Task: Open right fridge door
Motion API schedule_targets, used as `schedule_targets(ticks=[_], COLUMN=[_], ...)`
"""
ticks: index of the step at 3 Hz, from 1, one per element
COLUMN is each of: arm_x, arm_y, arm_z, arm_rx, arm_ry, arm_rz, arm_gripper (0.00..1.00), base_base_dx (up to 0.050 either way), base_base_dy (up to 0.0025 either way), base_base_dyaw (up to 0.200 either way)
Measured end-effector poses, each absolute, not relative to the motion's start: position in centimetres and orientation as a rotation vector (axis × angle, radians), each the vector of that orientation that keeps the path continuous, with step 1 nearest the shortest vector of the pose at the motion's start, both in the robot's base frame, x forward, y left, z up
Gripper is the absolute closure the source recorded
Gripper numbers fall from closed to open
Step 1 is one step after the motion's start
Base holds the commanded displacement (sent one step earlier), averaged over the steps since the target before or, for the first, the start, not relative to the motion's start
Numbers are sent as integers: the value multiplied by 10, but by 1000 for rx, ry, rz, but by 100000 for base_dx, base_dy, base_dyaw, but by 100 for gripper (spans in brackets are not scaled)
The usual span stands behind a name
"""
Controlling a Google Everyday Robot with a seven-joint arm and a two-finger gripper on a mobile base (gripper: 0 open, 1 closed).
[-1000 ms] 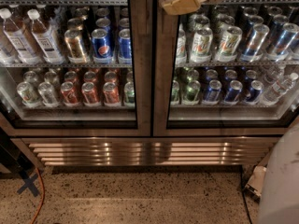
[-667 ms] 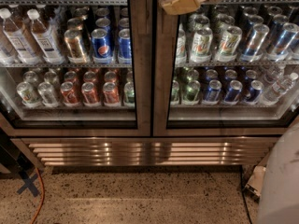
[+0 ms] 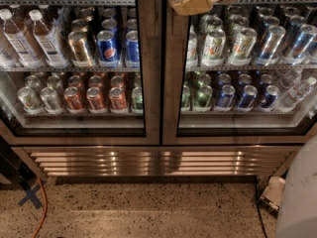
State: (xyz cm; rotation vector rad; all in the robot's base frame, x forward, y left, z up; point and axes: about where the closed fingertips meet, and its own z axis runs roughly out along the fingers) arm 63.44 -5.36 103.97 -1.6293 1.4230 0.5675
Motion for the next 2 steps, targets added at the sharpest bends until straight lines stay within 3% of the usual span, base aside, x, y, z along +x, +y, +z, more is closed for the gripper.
schedule_targets(ticks=[2], arm_x=[637], arm_y=[-47], arm_z=[1040], arm_rx=[-1642], arm_ry=[1398], arm_rz=[572], arm_gripper=[100], base_base_dx=[0], base_base_dy=[0], base_base_dyaw=[0])
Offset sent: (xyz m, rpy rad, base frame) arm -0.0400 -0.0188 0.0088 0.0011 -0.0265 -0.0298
